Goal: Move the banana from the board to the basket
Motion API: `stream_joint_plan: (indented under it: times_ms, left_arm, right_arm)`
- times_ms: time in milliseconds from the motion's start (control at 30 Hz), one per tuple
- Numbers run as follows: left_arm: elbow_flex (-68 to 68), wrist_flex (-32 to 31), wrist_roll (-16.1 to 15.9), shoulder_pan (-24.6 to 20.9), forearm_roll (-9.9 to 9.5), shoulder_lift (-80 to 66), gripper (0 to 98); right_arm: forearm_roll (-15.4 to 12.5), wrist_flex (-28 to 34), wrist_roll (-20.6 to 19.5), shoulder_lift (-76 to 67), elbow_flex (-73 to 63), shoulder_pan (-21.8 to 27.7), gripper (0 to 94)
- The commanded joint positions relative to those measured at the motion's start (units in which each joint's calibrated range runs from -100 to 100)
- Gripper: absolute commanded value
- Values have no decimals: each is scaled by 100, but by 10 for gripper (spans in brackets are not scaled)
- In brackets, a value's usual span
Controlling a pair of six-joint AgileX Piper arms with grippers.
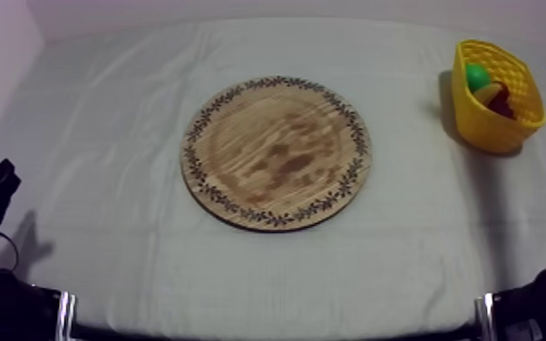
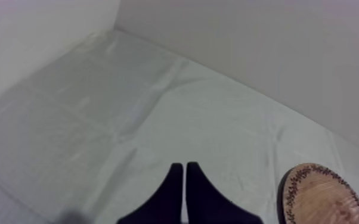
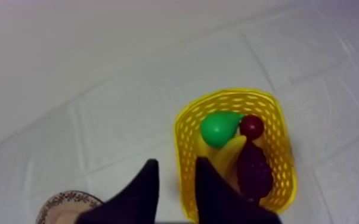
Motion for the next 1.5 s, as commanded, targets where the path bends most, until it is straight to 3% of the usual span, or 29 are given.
stream_joint_plan:
  times_ms: [0, 467, 1067, 1467]
  left_arm:
    - [0, 0, -1, -1, -2, 4, 1]
    - [0, 0, -1, -1, -2, 4, 1]
    - [0, 0, -1, -1, -2, 4, 1]
    - [0, 0, -1, -1, -2, 4, 1]
  right_arm:
    - [-11, -357, 58, -818, 587, 24, 144]
    - [-105, -2068, 444, -4012, 4243, -235, 21]
    - [566, -3611, 239, -6443, 8190, -631, 3]
    - [176, -3682, 690, -7391, 9193, -559, 2]
